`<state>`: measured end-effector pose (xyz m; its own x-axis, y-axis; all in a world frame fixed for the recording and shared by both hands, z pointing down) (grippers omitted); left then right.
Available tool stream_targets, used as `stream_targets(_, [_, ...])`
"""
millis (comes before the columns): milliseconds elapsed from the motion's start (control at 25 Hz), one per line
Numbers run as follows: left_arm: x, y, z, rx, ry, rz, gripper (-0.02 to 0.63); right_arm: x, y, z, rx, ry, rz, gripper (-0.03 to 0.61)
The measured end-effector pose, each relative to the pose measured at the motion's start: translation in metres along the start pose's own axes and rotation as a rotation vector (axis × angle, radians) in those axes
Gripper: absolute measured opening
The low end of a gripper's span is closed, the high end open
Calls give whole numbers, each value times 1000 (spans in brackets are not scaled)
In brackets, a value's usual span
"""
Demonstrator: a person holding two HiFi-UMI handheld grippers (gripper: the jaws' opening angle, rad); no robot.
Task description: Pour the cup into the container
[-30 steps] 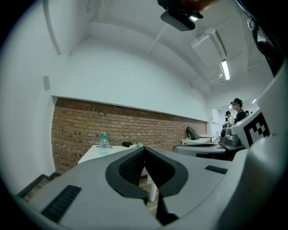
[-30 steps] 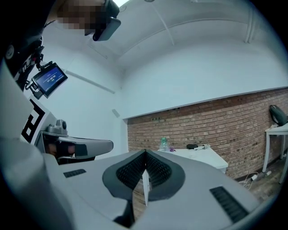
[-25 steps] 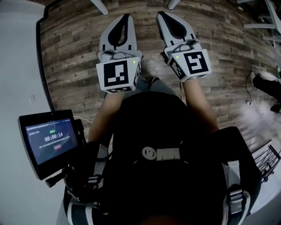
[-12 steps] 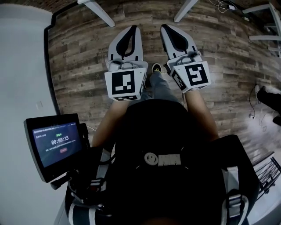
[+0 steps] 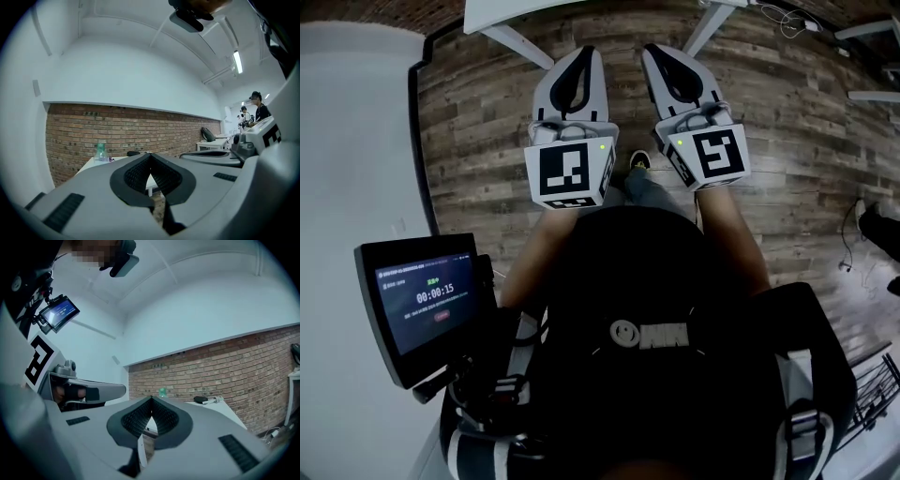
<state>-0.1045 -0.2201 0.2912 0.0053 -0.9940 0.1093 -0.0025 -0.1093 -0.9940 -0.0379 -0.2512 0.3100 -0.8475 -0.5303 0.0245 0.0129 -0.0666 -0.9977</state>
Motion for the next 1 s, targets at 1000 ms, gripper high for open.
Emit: stream_targets(1000, [93,3,-142,-36,-52,31,1,164,6,12,-27,-75,-29,5])
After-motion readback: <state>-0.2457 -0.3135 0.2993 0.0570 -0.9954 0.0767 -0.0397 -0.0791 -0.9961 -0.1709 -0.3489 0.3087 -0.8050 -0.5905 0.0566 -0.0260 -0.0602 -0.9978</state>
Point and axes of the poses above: the fingertips, and each gripper's own axes: x forward along the fingers, z to its right, y out of its top, the point moved 1 cm from there along -x, backward along the fingers, and after that the axes turned 1 degree about -z, right-handed, at the moved point
